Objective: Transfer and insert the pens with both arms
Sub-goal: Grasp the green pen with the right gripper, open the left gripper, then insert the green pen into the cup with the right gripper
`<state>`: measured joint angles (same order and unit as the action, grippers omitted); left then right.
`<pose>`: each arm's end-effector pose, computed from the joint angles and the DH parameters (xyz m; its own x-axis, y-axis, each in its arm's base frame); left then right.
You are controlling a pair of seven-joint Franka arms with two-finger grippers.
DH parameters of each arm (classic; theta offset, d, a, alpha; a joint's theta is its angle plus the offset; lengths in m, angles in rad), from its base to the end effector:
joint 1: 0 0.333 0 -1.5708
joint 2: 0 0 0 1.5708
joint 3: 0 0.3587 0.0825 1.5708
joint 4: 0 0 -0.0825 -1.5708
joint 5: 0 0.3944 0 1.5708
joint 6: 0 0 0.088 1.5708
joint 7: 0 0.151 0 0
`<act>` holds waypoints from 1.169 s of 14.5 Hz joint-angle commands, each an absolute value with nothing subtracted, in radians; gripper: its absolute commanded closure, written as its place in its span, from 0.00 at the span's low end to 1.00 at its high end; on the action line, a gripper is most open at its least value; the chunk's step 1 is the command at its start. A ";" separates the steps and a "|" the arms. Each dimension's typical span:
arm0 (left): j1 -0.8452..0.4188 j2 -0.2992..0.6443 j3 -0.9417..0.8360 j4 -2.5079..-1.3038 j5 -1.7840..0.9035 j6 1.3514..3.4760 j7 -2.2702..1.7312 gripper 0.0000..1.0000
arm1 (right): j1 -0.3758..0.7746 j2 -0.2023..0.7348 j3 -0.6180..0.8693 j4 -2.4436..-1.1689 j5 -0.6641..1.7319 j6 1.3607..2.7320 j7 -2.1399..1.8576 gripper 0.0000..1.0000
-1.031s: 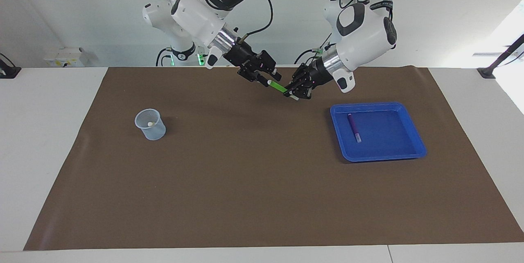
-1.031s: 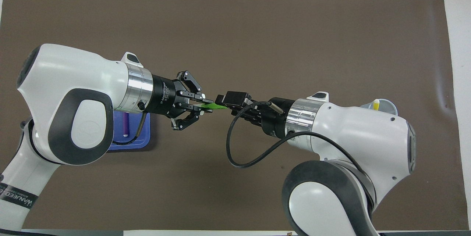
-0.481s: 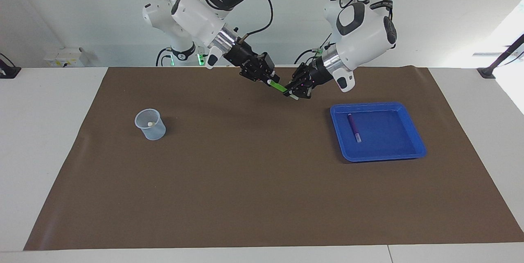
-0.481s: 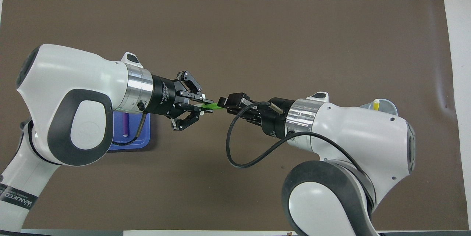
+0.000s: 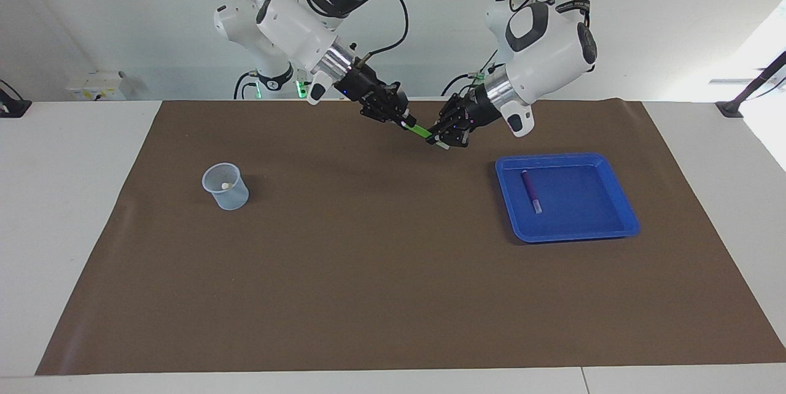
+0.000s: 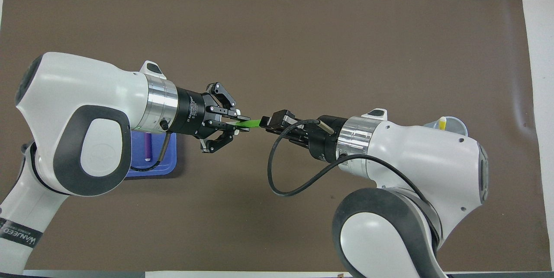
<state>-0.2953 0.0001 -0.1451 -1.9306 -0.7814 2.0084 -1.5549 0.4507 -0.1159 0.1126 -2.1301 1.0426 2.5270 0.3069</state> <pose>0.5041 -0.3150 0.5133 0.0940 0.7457 -0.6597 0.9886 -0.1485 -0.0269 0.4876 0.3258 0.5219 0.9084 -0.4042 -0.1066 -0.3296 -0.5357 -0.7774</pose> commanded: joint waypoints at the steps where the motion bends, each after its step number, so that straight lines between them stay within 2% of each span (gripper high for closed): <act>1: -0.308 -0.031 -0.141 -1.959 -0.804 2.023 -1.559 0.05 | 0.433 -0.121 0.120 -2.134 1.057 2.517 0.298 1.00; 2: -0.313 -0.038 -0.141 -1.956 -0.802 2.023 -1.559 0.00 | 0.431 -0.123 0.118 -2.134 1.057 2.510 0.298 1.00; 5: -0.311 -0.043 -0.141 -1.957 -0.795 2.020 -1.520 0.00 | 0.385 -0.130 0.114 -2.132 1.002 2.417 0.298 1.00; 7: -0.301 -0.044 -0.137 -1.960 -0.790 2.016 -1.444 0.00 | 0.297 -0.143 0.110 -2.105 0.784 2.235 0.287 1.00; 9: -0.270 -0.048 -0.135 -1.965 -0.763 2.002 -1.366 0.00 | 0.204 -0.143 0.110 -2.022 0.569 2.006 0.249 1.00; 11: -0.236 -0.049 -0.135 -1.965 -0.672 1.982 -1.312 0.00 | 0.129 -0.141 0.109 -1.964 0.450 1.840 0.149 1.00; 15: -0.105 -0.069 -0.135 -2.026 -0.562 1.974 -1.036 0.00 | -0.032 -0.133 0.107 -1.927 0.255 1.702 -0.157 1.00; 17: -0.052 -0.068 -0.135 -2.048 -0.508 1.973 -0.860 0.00 | -0.078 -0.130 0.107 -1.921 0.127 1.684 -0.324 1.00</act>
